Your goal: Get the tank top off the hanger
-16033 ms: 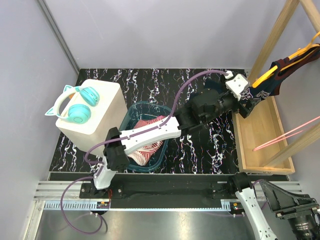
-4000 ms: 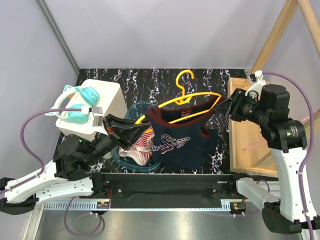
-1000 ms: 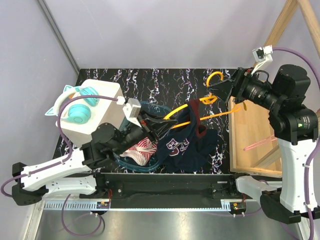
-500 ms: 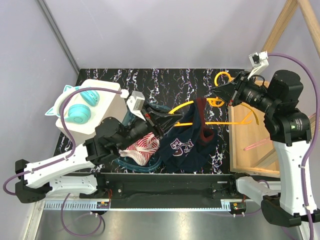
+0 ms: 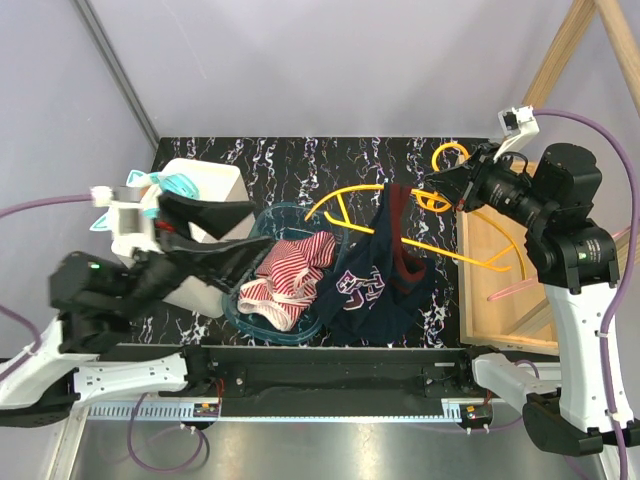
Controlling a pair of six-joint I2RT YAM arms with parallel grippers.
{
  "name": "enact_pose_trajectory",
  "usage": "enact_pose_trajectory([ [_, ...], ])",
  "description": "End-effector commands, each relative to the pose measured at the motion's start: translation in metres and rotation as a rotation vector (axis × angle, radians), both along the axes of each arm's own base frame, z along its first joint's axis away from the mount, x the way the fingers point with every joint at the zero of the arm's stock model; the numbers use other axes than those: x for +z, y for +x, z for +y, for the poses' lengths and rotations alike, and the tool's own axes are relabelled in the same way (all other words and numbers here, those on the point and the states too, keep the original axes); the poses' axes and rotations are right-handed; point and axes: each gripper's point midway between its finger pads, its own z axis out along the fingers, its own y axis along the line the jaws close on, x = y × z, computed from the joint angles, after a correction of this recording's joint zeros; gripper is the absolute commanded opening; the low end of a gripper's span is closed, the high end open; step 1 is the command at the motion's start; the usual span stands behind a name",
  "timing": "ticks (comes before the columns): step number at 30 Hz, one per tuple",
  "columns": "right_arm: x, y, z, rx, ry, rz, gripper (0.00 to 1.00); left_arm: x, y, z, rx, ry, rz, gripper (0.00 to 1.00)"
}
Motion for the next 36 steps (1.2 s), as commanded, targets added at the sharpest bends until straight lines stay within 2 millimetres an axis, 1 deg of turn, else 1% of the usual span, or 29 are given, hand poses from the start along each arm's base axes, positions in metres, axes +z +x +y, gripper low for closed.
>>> enact_pose_trajectory([
  [1,0.020,0.003,-0.003,-0.019,0.004,-0.089,0.00,0.028,-0.023,-0.015,-0.141,0.007,-0.068,0.82],
  [2,0.020,0.002,-0.003,-0.022,0.005,-0.091,0.00,0.017,-0.020,-0.042,-0.175,0.070,-0.050,0.82],
  [3,0.020,0.001,-0.004,-0.024,0.007,-0.089,0.00,0.027,-0.026,-0.049,-0.218,0.072,-0.067,0.82],
  [4,0.020,0.001,-0.003,-0.025,0.013,-0.086,0.00,0.025,-0.026,-0.061,-0.231,0.097,-0.061,0.82],
  [5,0.021,0.000,-0.004,-0.030,0.016,-0.089,0.00,0.010,-0.018,-0.084,-0.226,0.158,-0.036,0.82],
  [6,0.021,0.000,-0.003,-0.026,0.017,-0.085,0.00,0.014,-0.005,-0.085,-0.142,0.165,-0.030,0.82],
  [7,0.022,-0.002,-0.004,-0.026,0.020,-0.084,0.00,0.009,-0.003,-0.092,-0.112,0.186,-0.021,0.81],
  [8,0.022,-0.001,-0.004,-0.026,0.020,-0.084,0.00,-0.006,0.008,-0.105,-0.058,0.240,-0.004,0.80],
  [9,0.023,-0.002,-0.004,-0.026,0.020,-0.084,0.00,-0.008,0.028,-0.100,0.079,0.261,0.016,0.79],
  [10,0.023,-0.002,-0.004,-0.026,0.021,-0.083,0.00,-0.014,0.029,-0.105,0.106,0.286,0.024,0.78],
  [11,0.022,-0.001,-0.004,-0.032,0.020,-0.079,0.00,-0.027,0.034,-0.119,0.127,0.334,0.033,0.77],
  [12,0.023,-0.003,-0.005,-0.034,0.020,-0.080,0.00,-0.024,0.039,-0.119,0.172,0.341,0.033,0.77],
  [14,0.020,-0.002,-0.006,-0.040,0.022,-0.073,0.00,-0.037,0.036,-0.138,0.192,0.397,0.025,0.78],
  [15,0.018,-0.003,-0.006,-0.042,0.023,-0.067,0.00,-0.035,0.042,-0.135,0.260,0.409,0.024,0.80],
  [16,0.017,-0.003,-0.006,-0.044,0.025,-0.065,0.00,-0.038,0.040,-0.140,0.277,0.425,0.023,0.80],
  [17,0.015,-0.003,-0.006,-0.046,0.027,-0.056,0.00,-0.048,0.045,-0.149,0.310,0.461,0.022,0.81],
  [18,0.015,-0.003,-0.006,-0.045,0.027,-0.056,0.00,-0.049,0.053,-0.146,0.371,0.473,0.025,0.82],
  [19,0.015,-0.004,-0.006,-0.043,0.028,-0.056,0.00,-0.054,0.055,-0.149,0.393,0.493,0.024,0.82],
  [20,0.014,-0.004,-0.005,-0.042,0.026,-0.056,0.00,-0.063,0.060,-0.159,0.417,0.521,0.021,0.82],
  [22,0.016,-0.006,-0.007,-0.046,0.028,-0.061,0.00,-0.066,0.065,-0.166,0.445,0.547,0.011,0.76],
  [23,0.016,-0.007,-0.007,-0.046,0.030,-0.061,0.00,-0.075,0.068,-0.173,0.454,0.571,0.015,0.74],
  [24,0.016,-0.009,-0.007,-0.048,0.032,-0.061,0.00,-0.073,0.070,-0.174,0.463,0.565,0.020,0.70],
  [25,0.015,-0.009,-0.007,-0.048,0.033,-0.060,0.00,-0.077,0.074,-0.178,0.471,0.576,0.019,0.61],
  [29,0.014,-0.014,-0.008,-0.047,0.040,-0.062,0.00,-0.079,0.086,-0.179,0.520,0.603,0.009,0.55],
  [30,0.015,-0.016,-0.007,-0.044,0.040,-0.064,0.00,-0.078,0.089,-0.178,0.533,0.607,0.007,0.50],
  [31,0.016,-0.016,-0.008,-0.046,0.040,-0.068,0.00,-0.079,0.091,-0.178,0.534,0.609,0.007,0.38],
  [33,0.016,-0.018,-0.008,-0.041,0.035,-0.066,0.00,-0.081,0.095,-0.180,0.524,0.611,0.008,0.29],
  [34,0.015,-0.018,-0.008,-0.042,0.031,-0.067,0.00,-0.084,0.097,-0.180,0.524,0.623,0.007,0.20],
  [36,0.013,-0.018,-0.009,-0.045,0.030,-0.063,0.00,-0.080,0.103,-0.177,0.528,0.624,0.004,0.09],
])
